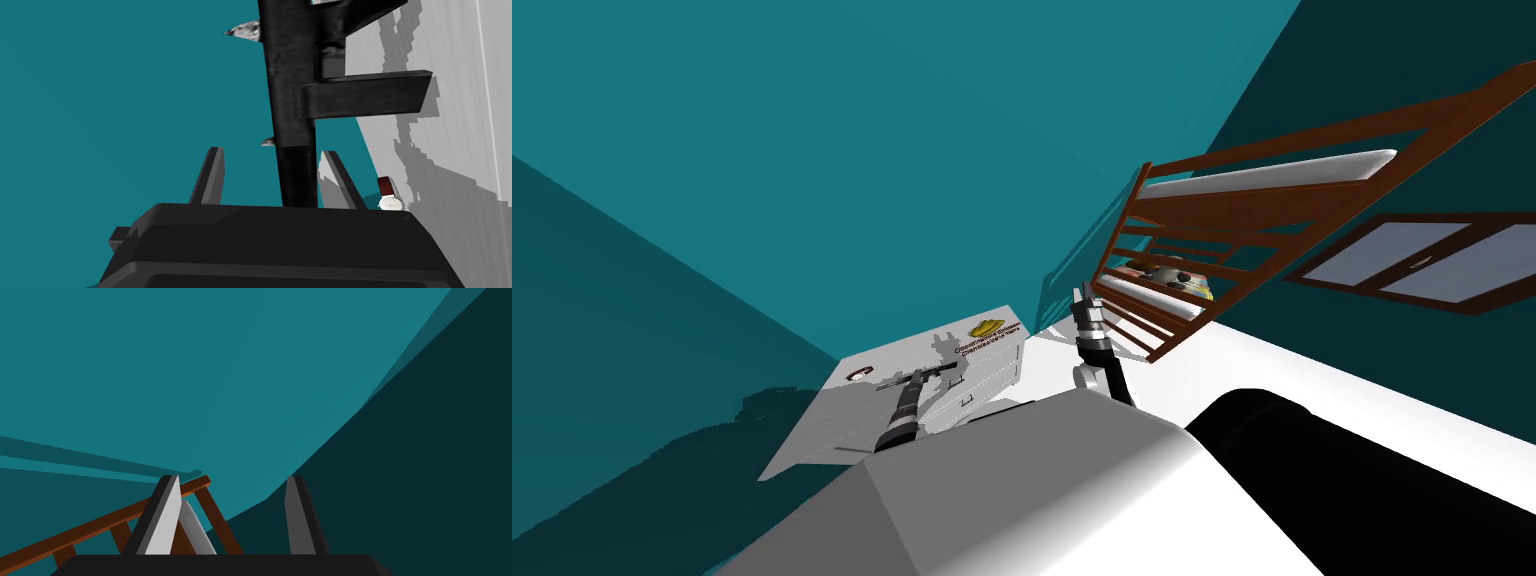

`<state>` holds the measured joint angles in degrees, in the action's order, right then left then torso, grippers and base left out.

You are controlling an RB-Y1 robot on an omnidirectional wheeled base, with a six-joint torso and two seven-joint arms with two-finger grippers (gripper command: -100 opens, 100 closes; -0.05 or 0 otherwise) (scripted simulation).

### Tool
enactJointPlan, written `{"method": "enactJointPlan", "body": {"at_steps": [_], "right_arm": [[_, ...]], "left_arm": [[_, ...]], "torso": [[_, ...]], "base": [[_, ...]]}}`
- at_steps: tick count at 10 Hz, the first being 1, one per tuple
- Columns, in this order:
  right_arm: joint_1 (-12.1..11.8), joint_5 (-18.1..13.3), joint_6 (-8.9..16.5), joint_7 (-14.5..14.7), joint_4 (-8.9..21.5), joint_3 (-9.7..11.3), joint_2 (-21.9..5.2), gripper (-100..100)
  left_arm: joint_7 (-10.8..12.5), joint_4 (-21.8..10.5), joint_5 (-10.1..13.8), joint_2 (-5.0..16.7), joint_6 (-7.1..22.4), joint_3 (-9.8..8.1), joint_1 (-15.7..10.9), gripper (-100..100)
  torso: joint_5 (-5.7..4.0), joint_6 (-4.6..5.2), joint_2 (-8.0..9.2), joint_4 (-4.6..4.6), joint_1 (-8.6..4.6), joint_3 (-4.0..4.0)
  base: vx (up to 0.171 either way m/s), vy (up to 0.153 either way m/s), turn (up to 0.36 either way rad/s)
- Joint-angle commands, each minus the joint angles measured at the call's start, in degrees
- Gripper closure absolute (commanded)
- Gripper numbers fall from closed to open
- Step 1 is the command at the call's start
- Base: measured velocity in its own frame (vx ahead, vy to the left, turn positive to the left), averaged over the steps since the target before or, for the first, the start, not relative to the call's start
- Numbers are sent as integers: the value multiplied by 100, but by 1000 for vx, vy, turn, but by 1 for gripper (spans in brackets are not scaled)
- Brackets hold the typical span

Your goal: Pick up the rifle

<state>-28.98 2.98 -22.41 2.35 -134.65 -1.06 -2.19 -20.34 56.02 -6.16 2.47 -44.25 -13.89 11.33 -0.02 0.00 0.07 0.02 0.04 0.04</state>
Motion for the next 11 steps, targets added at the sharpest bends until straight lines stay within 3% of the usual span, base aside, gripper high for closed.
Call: {"method": "enactJointPlan", "body": {"at_steps": [1,4,5,6,9,10,11], "right_arm": [[0,0,0,0,0,0,0,0],[0,0,0,0,0,0,0,0],[0,0,0,0,0,0,0,0],[0,0,0,0,0,0,0,0],[-1,0,0,0,0,0,0,0],[-1,0,0,0,0,0,0,0],[0,0,0,0,0,0,0,0]], "left_arm": [[0,0,0,0,0,0,0,100],[2,5,-1,-1,-7,3,-5,100],[2,6,-1,-1,-9,4,-6,0],[31,16,-47,5,-32,92,46,100],[132,134,-208,-1,-190,404,307,100],[103,107,-174,-2,-155,335,255,100],[110,112,-181,-4,-168,349,268,0]], "torso": [[0,0,0,0,0,0],[0,-3,-8,-5,-1,-6],[0,-3,-9,-6,-1,-7],[0,-3,-10,-6,0,-8],[1,-6,-30,-13,-3,-21],[0,-6,-31,-13,-8,-22],[-1,-2,-25,-11,-5,-18]], "base": [[0,0,0],[0,0,0],[0,0,0],[27,1,246],[59,-13,228],[23,-15,36],[0,0,0]]}}
